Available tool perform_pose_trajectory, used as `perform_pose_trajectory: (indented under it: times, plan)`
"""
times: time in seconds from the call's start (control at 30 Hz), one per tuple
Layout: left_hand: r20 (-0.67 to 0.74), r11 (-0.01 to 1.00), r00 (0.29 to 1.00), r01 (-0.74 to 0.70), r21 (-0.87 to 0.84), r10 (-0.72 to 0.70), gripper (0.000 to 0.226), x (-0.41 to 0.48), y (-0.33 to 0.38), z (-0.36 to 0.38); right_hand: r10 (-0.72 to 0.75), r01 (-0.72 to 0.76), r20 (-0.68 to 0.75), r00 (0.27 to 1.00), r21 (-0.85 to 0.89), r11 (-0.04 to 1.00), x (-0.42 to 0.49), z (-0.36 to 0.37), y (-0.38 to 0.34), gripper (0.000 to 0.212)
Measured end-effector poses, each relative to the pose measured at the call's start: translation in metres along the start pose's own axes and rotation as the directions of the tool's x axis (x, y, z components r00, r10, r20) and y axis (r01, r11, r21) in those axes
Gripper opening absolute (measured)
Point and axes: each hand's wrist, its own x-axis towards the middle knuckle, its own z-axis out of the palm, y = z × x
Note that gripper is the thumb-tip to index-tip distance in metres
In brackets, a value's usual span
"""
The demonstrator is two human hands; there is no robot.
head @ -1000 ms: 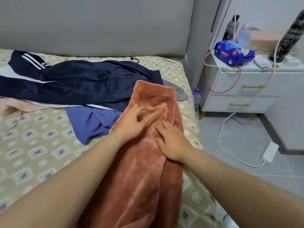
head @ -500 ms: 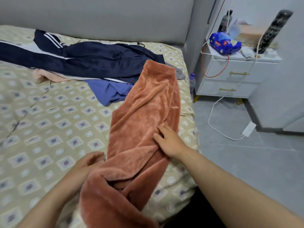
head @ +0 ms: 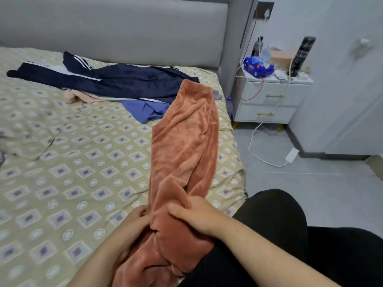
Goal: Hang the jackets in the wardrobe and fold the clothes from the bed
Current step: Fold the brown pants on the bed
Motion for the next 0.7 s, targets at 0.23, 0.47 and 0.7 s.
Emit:
perform_pose_trajectory:
  times: [0.23,0.47,0.7]
  plan:
    - [-0.065,0.988,0.991,-0.106,0.116,0.114,0.067,-0.014,-0.023,0.011,0.354,-0.146,-0.169,0.920,0.690,0.709,-0.025,-0.019,0.012,0.019]
    - [-0.195,0.708,0.840,-0.276,0.650,0.507,0.037,-0.030,-0.025,0.030,0.393,-0.254,0.121,0.911,0.917,0.307,-0.025,-0.033,0.014,0.035]
    - [0.156,0.769,0.982,0.016,-0.639,0.110,0.055,-0.014,0.019,0.057,-0.112,-0.314,0.402,0.909,0.835,0.452,-0.046,-0.029,0.002,0.049]
